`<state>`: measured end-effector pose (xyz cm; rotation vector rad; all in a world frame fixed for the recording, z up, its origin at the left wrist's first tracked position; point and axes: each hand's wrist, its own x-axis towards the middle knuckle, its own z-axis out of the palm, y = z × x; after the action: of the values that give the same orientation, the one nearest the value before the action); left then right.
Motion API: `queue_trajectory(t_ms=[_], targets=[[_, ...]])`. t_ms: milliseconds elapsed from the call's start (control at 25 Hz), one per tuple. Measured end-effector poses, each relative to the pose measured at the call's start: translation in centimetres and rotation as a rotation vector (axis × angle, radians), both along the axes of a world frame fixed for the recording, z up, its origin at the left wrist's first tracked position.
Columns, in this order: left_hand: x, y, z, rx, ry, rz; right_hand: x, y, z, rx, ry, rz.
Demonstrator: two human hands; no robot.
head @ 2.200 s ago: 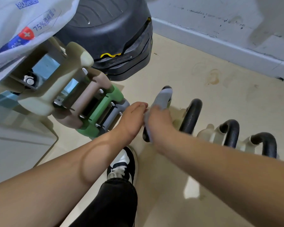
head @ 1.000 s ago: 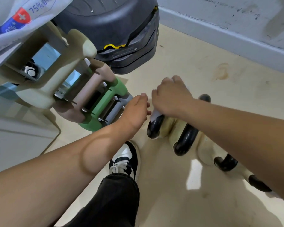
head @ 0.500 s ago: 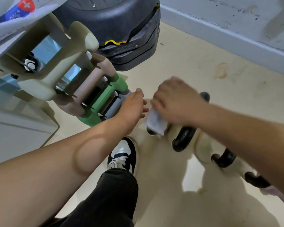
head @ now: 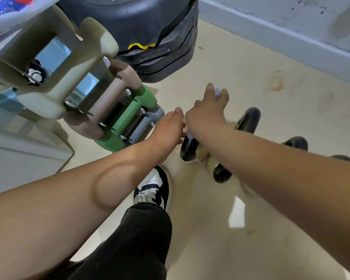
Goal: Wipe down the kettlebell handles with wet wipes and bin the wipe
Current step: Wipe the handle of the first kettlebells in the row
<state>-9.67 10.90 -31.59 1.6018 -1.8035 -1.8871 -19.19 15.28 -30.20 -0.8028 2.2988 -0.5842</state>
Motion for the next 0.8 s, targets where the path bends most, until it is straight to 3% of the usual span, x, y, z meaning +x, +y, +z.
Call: queue_trajectory(t_ms=[120,240,440,560,720,800], targets=[[0.0,0.1,0.0,-0.018,0.002,0.023,1.6,0.6,0.6,-0.07,-0.266,-0.302],[-0.1,0.0,0.0,-0.045,-0.018,0.041,2.8,2.6,0.3,-0.135,-0.3,-0.378],[-0.3,0.1,-0.3,-0.031,-0.059,0.071,7.6,4.4,1.3,-0.197,-0.543,-0.467],[-0.1,-0.4,-0.3,0.009,-0.037,0.121,3.9,2.4,1.7,-0.19,-0.695,-0.636],[0.3,-0.7,-0.5,0.043,-0.025,0.112,-1.8,0.2,1.9,-0.261,-0.863,-0.687],[0.2,-0.7,-0.3,0.019,-0.019,0.074,-1.0,0.4,1.7,-0.239,-0.854,-0.659]])
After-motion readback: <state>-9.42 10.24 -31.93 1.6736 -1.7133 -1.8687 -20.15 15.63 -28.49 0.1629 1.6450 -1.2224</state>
